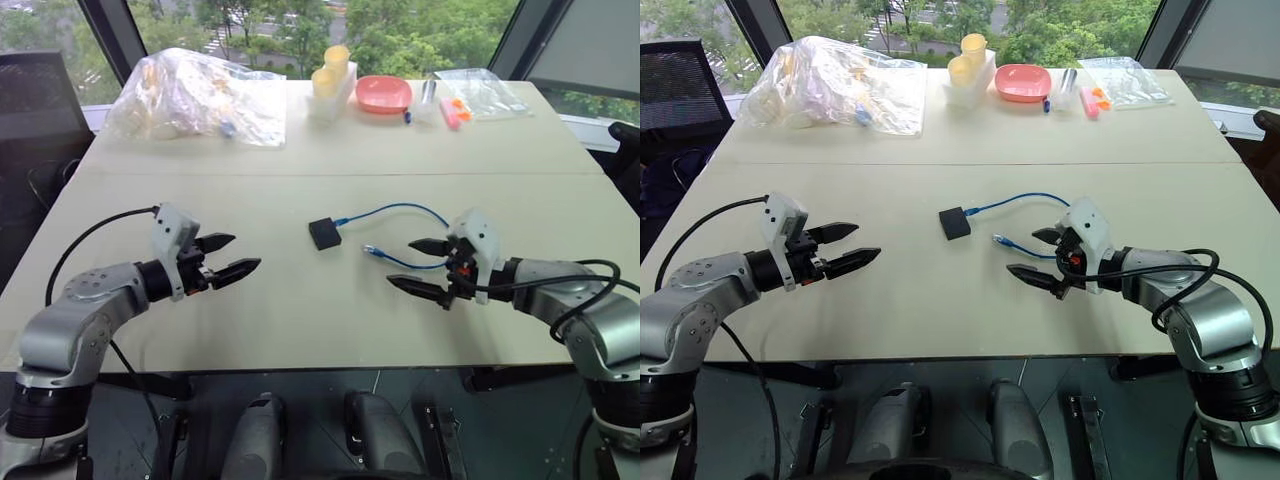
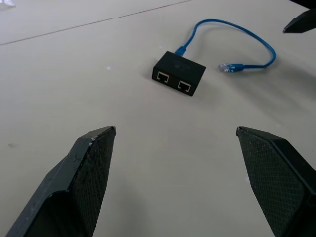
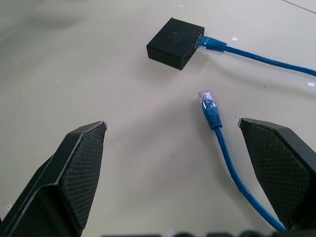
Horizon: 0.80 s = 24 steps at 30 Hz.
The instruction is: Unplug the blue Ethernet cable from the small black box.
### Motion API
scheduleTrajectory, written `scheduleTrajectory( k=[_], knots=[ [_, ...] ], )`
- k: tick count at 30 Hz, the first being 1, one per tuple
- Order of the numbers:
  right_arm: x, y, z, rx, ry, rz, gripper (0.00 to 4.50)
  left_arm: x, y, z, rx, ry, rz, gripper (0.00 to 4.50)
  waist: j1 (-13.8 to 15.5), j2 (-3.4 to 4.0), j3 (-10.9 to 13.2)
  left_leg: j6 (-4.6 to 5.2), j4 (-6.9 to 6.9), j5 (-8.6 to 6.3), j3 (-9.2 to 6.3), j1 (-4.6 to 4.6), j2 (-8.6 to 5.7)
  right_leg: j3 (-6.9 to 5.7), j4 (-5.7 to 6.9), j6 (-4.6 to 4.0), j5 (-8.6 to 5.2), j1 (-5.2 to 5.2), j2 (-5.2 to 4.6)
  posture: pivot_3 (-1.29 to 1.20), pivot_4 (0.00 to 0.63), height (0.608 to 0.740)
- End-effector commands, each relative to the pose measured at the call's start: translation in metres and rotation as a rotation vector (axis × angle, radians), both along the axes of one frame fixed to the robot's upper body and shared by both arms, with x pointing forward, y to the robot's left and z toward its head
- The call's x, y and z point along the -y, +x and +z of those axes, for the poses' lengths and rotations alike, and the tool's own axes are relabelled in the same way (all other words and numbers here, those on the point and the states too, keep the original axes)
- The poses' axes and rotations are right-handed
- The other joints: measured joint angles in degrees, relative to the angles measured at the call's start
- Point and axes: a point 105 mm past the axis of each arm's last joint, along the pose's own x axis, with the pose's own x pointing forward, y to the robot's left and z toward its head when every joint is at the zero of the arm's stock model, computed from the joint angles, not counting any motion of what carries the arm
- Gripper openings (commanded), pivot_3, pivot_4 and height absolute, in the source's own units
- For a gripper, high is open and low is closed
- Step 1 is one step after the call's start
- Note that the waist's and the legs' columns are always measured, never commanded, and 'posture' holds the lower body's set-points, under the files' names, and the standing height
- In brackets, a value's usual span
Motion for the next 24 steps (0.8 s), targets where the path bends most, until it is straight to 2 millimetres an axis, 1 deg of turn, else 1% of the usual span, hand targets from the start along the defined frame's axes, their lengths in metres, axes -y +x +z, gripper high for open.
scheduleTrajectory(
  k=[1,8,19,24],
  knots=[
    [-0.002,0.002,0.009,0.051,-0.006,0.011,4.5,0.008,0.001,0.01,0.038,-0.014,-0.033,4.09,0.0,0.0,0.0,0.0,0.0,0.0,0.0,0.0,0.0,0.0,0.0,0.0,0.0,0.0,0.0,0.0,0.15,0.74],
    [-0.003,0.007,0.011,0.074,-0.012,0.007,4.5,0.007,0.007,0.009,0.068,0.021,-0.015,4.09,0.0,0.0,0.0,0.0,0.03,0.0,0.01,0.0,-0.02,0.0,0.0,0.0,0.0,0.01,0.0,0.0,0.15,0.74],
    [-0.008,0.014,0.014,0.1,-0.014,0.02,4.5,0.008,0.008,0.012,0.078,0.015,-0.028,4.09,0.0,0.0,0.0,0.0,0.02,0.0,0.02,0.0,-0.02,0.0,0.01,0.0,0.01,0.01,0.03,0.0,0.15,0.74],
    [-0.009,0.022,0.015,0.126,-0.03,0.024,4.5,0.008,0.01,0.013,0.084,0.024,-0.029,4.09,0.0,0.0,0.0,0.0,0.03,0.0,0.02,0.0,-0.04,0.0,0.01,0.01,0.01,0.01,0.04,0.0,0.15,0.74]
  ],
)
